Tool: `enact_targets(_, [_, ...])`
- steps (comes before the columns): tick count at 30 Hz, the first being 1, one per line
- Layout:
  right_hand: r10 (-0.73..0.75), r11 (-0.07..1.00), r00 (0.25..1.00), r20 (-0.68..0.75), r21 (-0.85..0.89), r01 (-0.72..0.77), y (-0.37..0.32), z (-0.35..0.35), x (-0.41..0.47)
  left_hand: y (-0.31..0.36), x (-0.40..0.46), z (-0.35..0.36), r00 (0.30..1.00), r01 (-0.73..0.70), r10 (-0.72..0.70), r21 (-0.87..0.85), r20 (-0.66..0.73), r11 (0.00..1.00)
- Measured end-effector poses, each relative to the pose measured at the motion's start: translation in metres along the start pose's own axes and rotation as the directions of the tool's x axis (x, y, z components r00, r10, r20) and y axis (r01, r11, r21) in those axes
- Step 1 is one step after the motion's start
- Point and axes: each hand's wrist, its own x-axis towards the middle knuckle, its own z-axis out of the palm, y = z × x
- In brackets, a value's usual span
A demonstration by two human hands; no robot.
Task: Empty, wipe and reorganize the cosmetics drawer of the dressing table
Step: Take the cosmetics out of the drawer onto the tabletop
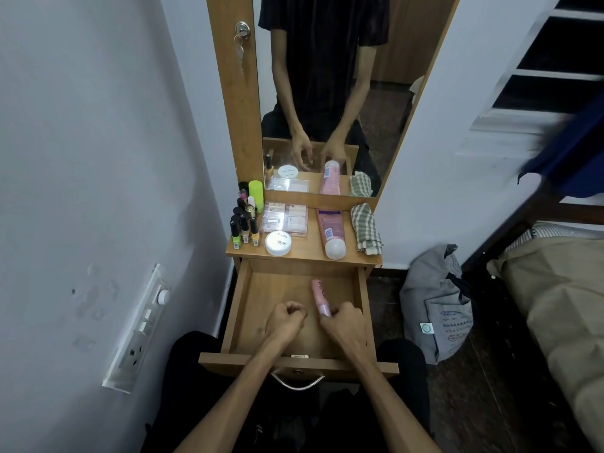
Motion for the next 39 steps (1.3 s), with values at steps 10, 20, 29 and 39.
enact_targets(10, [-0.106,0.925,0.988,0.112,0.375,0.057,0.002,-0.015,-0.023,0.027,-0.030,-0.001,0.997,-0.073,0.074,-0.196,-0.002,0.978])
enact_targets(20, [-0.193,0.801,0.978,-0.073,0.565,0.200,-0.039,-0.039,-0.020,0.083,-0.038,-0.006,0.950,-0.311,0.286,-0.260,-0.127,0.914])
enact_targets(29, [-0.022,0.708,0.994,-0.109,0.700,0.092,-0.068,-0.019,0.015,0.106,-0.009,-0.010,0.971,-0.232,0.197,-0.320,-0.137,0.919])
enact_targets(39, [0.117,0.602,0.981,-0.158,0.797,0.056,-0.072,0.002,0.026,0.099,0.005,-0.004,0.975,-0.220,0.199,-0.312,-0.098,0.924])
